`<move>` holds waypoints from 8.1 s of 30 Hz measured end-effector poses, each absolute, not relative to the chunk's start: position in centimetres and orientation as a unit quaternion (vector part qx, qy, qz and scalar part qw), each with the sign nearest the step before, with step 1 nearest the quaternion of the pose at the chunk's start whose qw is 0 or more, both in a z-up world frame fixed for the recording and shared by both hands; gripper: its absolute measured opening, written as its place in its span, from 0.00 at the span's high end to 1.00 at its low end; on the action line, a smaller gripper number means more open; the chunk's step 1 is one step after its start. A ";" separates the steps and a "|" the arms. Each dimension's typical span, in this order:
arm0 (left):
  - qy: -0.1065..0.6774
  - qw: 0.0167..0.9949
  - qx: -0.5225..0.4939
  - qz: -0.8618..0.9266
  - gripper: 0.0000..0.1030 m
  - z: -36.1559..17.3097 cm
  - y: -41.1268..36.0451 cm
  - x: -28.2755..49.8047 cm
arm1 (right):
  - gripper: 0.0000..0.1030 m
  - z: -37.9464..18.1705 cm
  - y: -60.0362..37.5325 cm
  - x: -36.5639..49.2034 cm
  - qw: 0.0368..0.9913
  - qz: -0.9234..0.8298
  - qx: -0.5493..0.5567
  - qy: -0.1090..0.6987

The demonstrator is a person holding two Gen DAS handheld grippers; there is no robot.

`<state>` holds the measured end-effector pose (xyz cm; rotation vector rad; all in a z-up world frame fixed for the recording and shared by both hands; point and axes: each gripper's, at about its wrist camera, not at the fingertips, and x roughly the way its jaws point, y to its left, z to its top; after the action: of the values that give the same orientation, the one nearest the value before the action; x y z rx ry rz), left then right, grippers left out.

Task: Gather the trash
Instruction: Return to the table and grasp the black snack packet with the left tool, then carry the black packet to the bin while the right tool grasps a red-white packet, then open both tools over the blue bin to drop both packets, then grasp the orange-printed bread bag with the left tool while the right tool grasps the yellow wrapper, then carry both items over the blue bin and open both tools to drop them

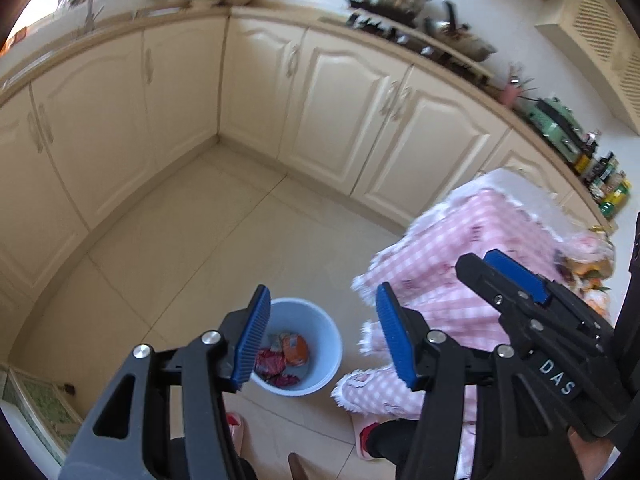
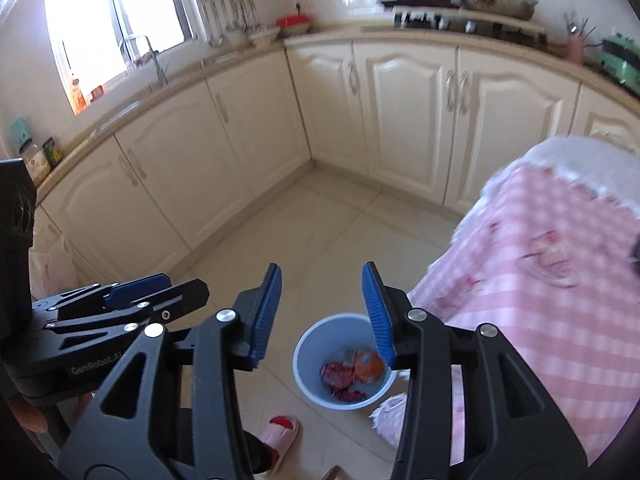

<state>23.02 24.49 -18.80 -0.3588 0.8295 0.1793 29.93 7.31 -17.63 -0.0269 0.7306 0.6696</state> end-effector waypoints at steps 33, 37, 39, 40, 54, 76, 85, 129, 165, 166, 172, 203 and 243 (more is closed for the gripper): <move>0.442 0.883 0.044 -0.150 0.43 -18.8 -10.8 41.2 | 0.48 -17.9 -27.6 32.9 0.940 0.068 0.125 0.309; 0.452 0.879 0.050 -0.145 0.43 -19.8 -11.3 43.4 | 0.46 -18.1 -27.6 33.4 0.940 0.067 0.124 0.312; 0.461 0.872 0.050 -0.154 0.44 -20.4 -11.6 44.1 | 0.46 -18.3 -27.4 33.7 0.939 0.067 0.121 0.316; 0.464 0.871 0.051 -0.155 0.47 -20.5 -11.6 44.3 | 0.46 -18.3 -27.3 33.8 0.939 0.067 0.121 0.316; 0.420 0.895 0.008 -0.149 0.96 -19.0 -5.2 38.4 | 0.46 -19.2 -20.8 35.1 0.916 0.107 0.116 0.368; 0.401 0.908 -0.060 -0.102 0.96 -17.6 5.8 32.8 | 0.87 -21.4 -17.3 37.7 0.902 0.054 0.095 0.418; 0.387 0.913 -0.090 -0.088 0.96 -16.8 9.6 29.1 | 0.88 -18.5 -9.8 31.3 0.901 0.168 0.071 0.395; 0.445 0.876 -0.151 0.109 0.67 -24.7 27.6 28.7 | 0.78 -26.4 14.6 35.3 0.807 0.356 -0.005 0.470; 0.377 0.922 -0.014 -0.086 0.48 -13.6 1.2 29.0 | 0.48 -13.4 -17.8 28.4 0.944 0.135 0.070 0.294; 0.378 0.920 -0.006 -0.102 0.48 -13.6 -0.9 29.5 | 0.48 -13.6 -19.8 28.4 0.947 0.114 0.078 0.291; 0.382 0.902 0.058 -0.193 0.48 -14.5 -11.8 32.0 | 0.47 -14.9 -29.6 27.9 0.949 0.010 0.119 0.291; 0.351 0.882 0.240 -0.202 0.71 -19.2 -26.7 38.6 | 0.38 -18.9 -39.5 29.1 0.930 -0.027 0.196 0.310; 0.349 0.922 -0.116 -0.119 0.73 -14.2 2.6 33.4 | 0.65 -17.1 -28.4 37.2 0.922 0.026 0.163 0.351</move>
<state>33.36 2.61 -14.16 -0.2383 0.7165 -0.2446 37.21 -28.45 -17.12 0.3358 0.7206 0.0536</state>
